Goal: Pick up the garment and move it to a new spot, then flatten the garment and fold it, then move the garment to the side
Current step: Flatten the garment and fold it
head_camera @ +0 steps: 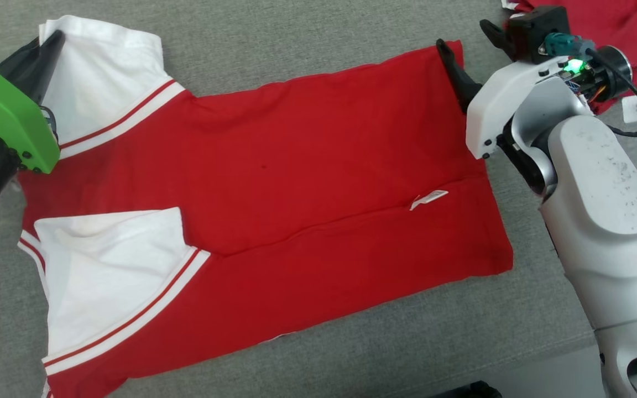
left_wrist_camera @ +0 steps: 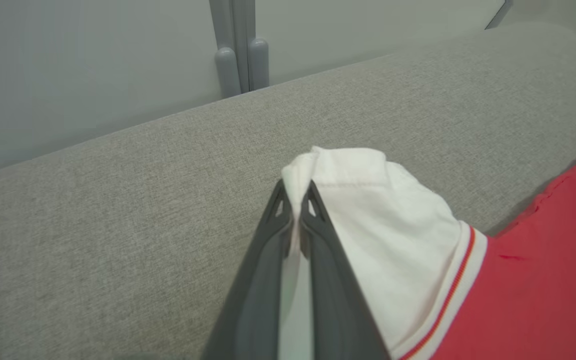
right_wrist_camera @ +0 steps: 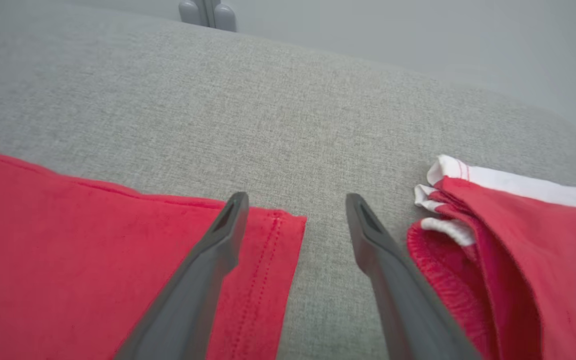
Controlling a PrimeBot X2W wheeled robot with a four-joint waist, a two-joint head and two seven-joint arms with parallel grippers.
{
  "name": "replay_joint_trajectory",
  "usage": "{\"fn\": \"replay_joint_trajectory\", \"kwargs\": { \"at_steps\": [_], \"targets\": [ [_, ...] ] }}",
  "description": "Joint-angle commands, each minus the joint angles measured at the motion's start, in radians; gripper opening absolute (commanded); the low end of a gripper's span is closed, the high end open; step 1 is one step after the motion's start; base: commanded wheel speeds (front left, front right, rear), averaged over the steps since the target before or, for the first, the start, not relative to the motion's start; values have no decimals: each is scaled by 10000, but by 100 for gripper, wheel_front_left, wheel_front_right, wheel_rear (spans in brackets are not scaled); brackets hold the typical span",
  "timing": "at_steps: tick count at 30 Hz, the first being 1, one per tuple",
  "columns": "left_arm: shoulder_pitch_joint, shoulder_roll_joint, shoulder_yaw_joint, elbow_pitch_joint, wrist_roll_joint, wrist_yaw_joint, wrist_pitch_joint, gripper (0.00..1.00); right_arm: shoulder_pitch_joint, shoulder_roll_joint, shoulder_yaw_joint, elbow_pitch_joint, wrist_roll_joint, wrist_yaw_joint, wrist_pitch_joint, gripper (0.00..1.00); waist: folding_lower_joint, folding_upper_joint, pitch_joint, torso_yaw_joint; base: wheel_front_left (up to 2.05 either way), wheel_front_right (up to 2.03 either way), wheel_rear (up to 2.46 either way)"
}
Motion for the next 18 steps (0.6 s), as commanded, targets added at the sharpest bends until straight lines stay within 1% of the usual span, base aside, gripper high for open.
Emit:
{"fn": "replay_joint_trajectory", "kwargs": {
  "at_steps": [1, 6, 7, 8, 9, 10, 11, 18],
  "targets": [
    [146, -32, -34, -92, -33, -30, -147, 0, -116, -57, 22, 281, 76, -13, 184, 100, -1, 0, -10, 251, 0, 0, 0],
    [308, -143, -282, -544, -22, -29, -533, 0, -399, -244, 304, 1157, 323, -13, 739, 100, -1, 0, -49, 555, 0, 0, 0],
    [339, -147, -306, -602, -18, -29, -585, 0, -423, -267, 331, 1250, 398, -13, 794, 91, -1, 0, -60, 580, 0, 0, 0],
    [381, -163, -354, -671, -9, -31, -645, 0, -447, -322, 364, 1352, 472, -13, 800, 47, -1, 0, -79, 617, 0, 0, 0],
    [418, -177, -387, -713, -7, -29, -686, 0, -450, -356, 390, 1410, 529, -13, 777, 33, -1, 0, -99, 642, 0, 0, 0],
    [451, -185, -418, -765, -2, -29, -753, 0, -450, -380, 412, 1481, 582, -13, 743, 24, -1, 0, -124, 666, 0, 0, 0],
    [481, -205, -470, -836, -13, -29, -854, 0, -450, -412, 383, 1573, 658, -13, 589, 0, -1, 0, -185, 705, 0, 0, 0],
    [662, -182, -569, -961, -105, -29, -1255, 0, -467, -444, 280, 1801, 700, -13, -390, 0, -1, 0, -564, 782, 0, 0, 0]
  ]
}}
